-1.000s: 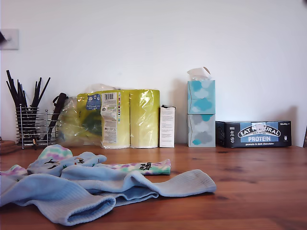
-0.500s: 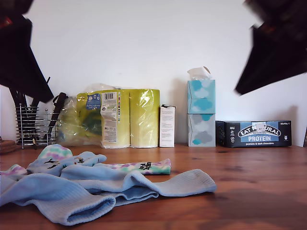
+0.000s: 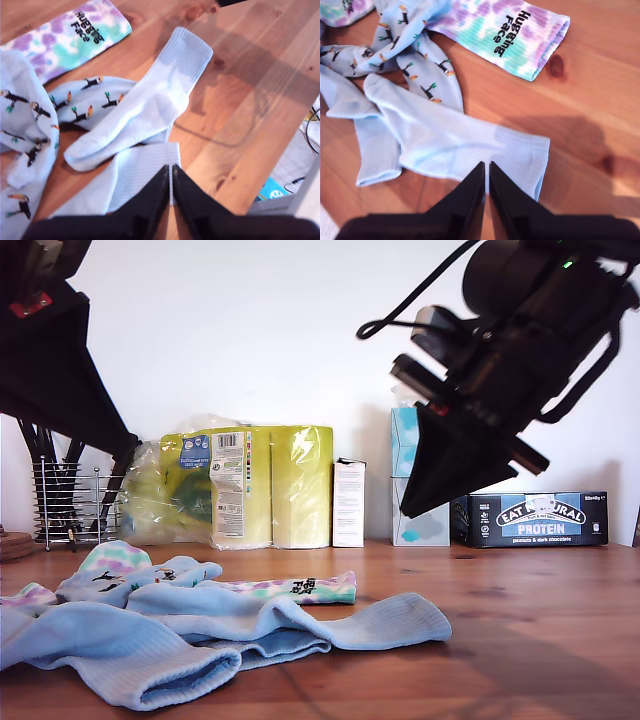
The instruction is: Pair up the socks based on colour and pattern, by placing each sock on top of its pair
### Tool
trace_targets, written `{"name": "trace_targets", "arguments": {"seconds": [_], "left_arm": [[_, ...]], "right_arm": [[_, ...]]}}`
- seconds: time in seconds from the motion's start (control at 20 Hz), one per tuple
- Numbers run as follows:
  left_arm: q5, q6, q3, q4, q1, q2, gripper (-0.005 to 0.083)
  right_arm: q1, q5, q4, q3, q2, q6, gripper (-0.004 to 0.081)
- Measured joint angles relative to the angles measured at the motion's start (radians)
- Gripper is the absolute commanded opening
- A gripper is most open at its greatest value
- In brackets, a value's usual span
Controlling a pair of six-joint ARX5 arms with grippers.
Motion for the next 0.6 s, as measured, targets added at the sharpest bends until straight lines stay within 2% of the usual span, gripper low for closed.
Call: {"name": "trace_targets", "arguments": {"seconds": [0.15, 0.6], "left_arm": [[0.001, 0.000, 0.000, 0.014, 0.000, 0.000, -0.0020], [0.005, -0.001, 0.000, 0.009, 0.000, 0.000, -0.0020]], "right_arm": [[0.005, 0.000, 0.001, 0.040, 0.066, -0.006, -0.0013], [0.026, 0.016, 0.000, 0.042, 0.231, -0.052, -0.0013]]}}
